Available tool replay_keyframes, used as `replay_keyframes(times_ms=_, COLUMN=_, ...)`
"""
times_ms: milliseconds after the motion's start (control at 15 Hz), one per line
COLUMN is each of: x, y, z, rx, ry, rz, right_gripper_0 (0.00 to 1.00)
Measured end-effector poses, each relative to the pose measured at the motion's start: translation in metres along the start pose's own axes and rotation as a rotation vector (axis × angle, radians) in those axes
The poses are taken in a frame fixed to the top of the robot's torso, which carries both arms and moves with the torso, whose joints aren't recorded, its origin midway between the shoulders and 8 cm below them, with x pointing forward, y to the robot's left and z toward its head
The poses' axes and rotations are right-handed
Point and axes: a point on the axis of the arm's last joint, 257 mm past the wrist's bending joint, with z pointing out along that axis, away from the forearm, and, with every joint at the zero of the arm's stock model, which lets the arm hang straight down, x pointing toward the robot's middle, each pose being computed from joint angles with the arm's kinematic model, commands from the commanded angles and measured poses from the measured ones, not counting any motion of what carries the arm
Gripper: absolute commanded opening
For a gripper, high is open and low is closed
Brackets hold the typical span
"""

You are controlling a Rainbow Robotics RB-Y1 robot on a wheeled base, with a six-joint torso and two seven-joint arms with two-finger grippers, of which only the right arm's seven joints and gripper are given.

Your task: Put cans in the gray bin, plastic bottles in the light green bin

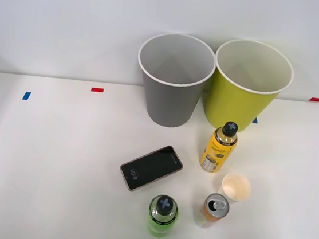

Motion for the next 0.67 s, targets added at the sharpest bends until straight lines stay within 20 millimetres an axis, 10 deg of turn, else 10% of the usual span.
replay_keyframes(times_ms=667, x=0.0000, y=0.0000, z=0.0000, rx=0.000, ry=0.000, rz=0.000, right_gripper_0=1.00)
